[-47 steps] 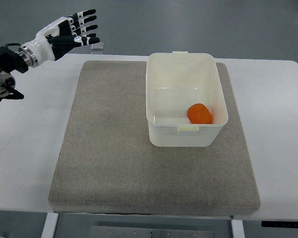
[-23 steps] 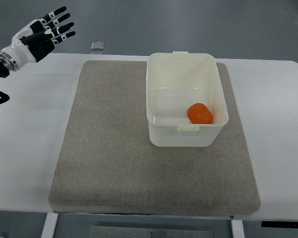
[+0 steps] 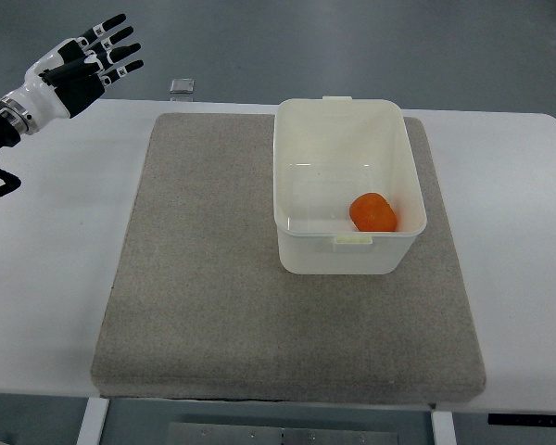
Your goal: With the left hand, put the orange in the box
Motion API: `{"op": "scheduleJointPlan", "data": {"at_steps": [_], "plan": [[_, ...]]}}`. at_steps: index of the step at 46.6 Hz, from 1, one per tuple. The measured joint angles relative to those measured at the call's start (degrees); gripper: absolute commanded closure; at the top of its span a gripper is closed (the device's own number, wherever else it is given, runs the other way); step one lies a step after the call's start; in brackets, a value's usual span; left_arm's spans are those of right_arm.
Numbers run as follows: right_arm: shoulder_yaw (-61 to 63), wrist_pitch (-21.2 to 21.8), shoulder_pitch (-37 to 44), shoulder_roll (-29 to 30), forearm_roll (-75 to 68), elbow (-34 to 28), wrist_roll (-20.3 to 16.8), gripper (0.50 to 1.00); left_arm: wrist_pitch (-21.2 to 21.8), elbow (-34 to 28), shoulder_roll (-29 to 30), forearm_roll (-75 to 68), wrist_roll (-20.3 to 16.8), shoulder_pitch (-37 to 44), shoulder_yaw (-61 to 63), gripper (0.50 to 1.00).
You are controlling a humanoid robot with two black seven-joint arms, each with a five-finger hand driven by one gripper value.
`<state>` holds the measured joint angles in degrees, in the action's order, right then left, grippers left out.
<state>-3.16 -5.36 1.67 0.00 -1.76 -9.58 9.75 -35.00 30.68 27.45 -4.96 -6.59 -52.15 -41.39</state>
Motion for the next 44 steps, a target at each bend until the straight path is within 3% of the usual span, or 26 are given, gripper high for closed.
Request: {"op": "scheduleJointPlan", "data": {"at_steps": [44], "plan": [[0.4,-0.7,-0.3,0.0,-0.5,-0.6,0.2,0.574,0.0,0.2,-0.1,0.3,0.0,0.1,0.3,0.500]]}}
